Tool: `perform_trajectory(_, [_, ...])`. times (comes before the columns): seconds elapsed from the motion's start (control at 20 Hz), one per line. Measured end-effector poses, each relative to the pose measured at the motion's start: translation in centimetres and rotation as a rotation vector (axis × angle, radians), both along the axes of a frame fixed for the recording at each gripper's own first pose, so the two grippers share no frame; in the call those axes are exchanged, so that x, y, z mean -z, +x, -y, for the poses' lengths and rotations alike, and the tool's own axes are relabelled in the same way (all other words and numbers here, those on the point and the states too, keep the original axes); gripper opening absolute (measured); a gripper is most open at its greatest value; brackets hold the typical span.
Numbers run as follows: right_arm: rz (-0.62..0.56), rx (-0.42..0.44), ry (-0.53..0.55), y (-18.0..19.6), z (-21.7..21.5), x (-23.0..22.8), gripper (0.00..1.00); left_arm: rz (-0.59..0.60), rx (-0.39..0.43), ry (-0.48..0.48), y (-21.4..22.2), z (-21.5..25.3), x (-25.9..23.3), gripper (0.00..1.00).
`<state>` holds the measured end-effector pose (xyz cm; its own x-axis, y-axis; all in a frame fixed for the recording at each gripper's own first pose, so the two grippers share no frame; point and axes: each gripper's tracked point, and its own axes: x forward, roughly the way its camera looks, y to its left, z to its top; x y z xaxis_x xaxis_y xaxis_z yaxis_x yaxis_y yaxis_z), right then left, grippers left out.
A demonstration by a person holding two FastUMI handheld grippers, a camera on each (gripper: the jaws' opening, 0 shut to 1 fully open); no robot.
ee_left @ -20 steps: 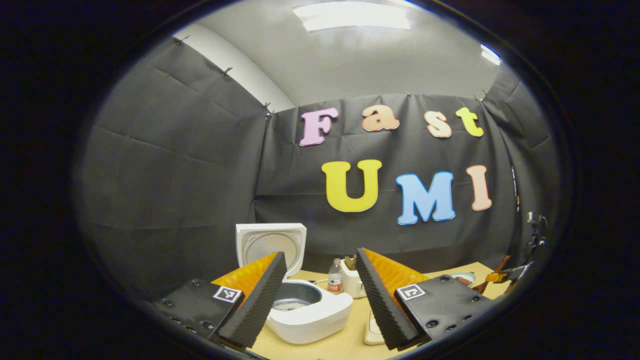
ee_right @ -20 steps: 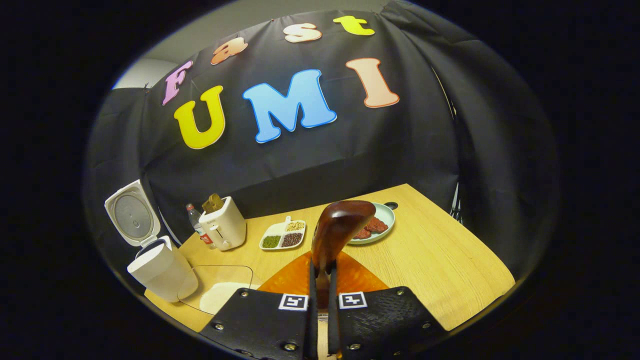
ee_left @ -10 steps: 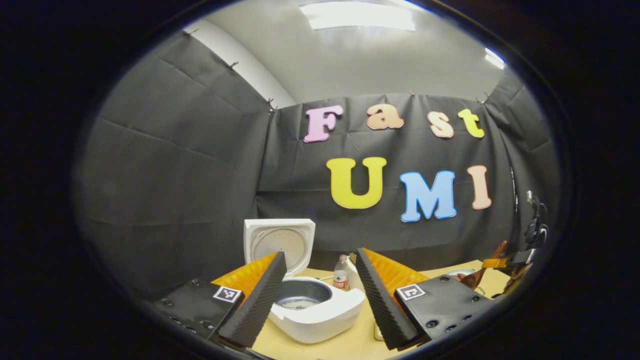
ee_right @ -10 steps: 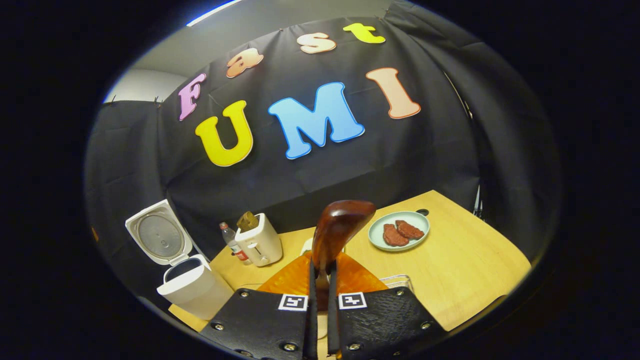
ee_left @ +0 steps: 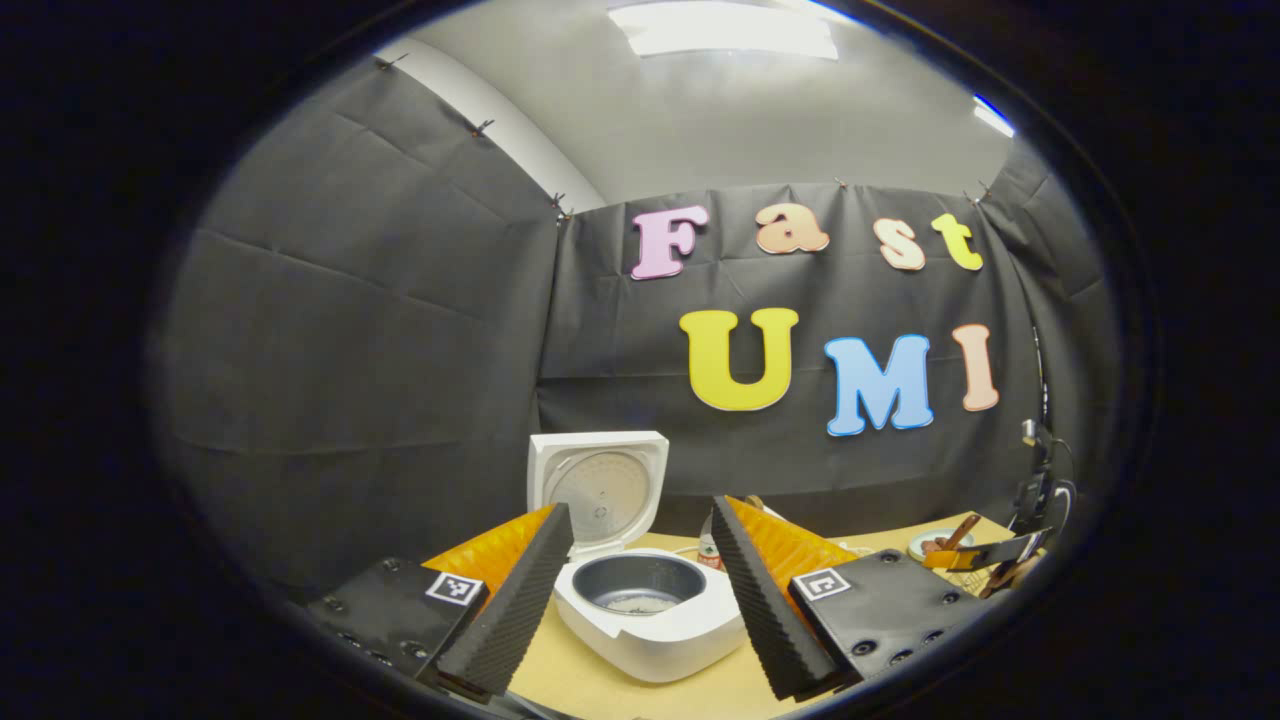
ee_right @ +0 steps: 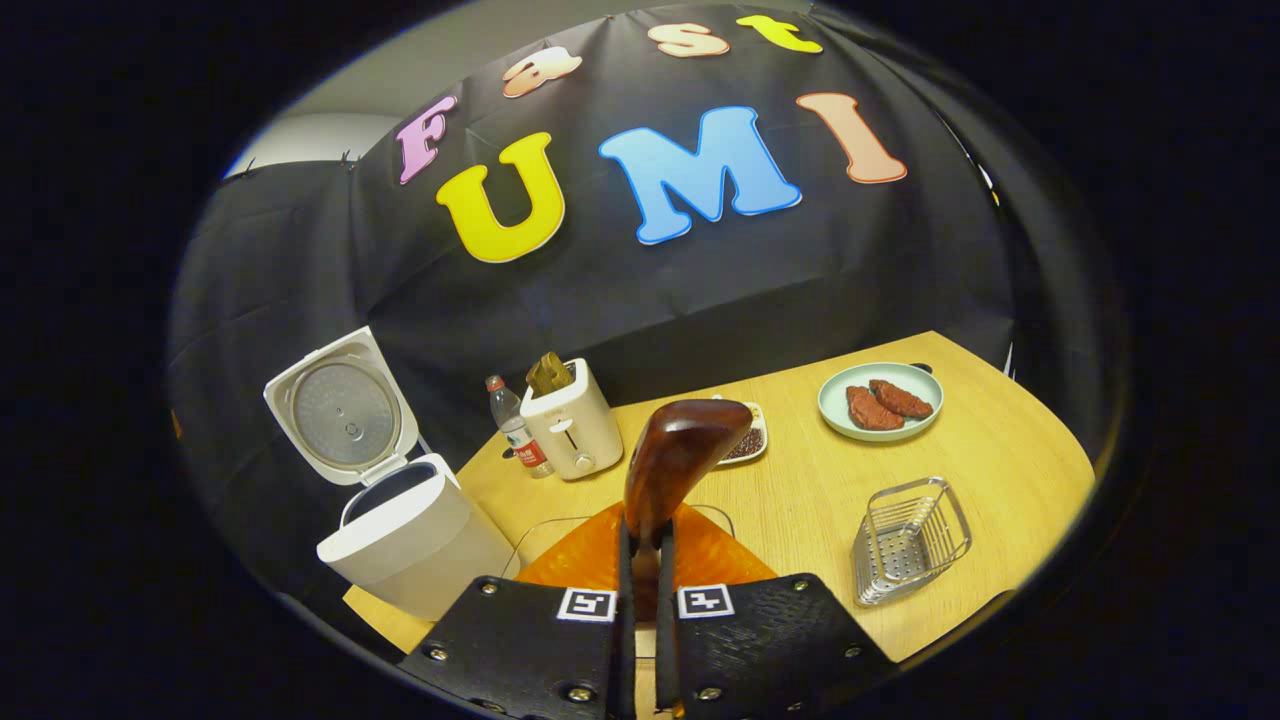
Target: Close the left gripper, press the button to open the rice cooker; take a wooden spoon from the chopstick holder with the right hand, scoop a spoonful of rice and pour it into the rice cooker, then put the wooden spoon back into the chopstick holder.
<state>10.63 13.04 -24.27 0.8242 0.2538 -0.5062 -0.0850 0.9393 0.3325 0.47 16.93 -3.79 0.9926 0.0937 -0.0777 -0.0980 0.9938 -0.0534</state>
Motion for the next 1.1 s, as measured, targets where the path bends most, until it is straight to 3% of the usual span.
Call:
perform_trajectory(0.55, [-0.049,-0.113,-0.103,-1.0,-6.1,5.0,0.08,-0.017,-0.066,0.029,-1.2,-4.6,0.7,0.97])
perform_trajectory(0.75, [-0.081,-0.134,-0.018,-1.7,-7.7,4.9,0.09,-0.017,-0.076,0.016,-1.3,-4.6,0.8,0.97])
perform_trajectory(1.1, [-0.202,-0.025,0.238,-1.8,-7.5,5.7,0.08,-0.007,-0.072,0.012,-1.5,-3.5,0.3,0.97])
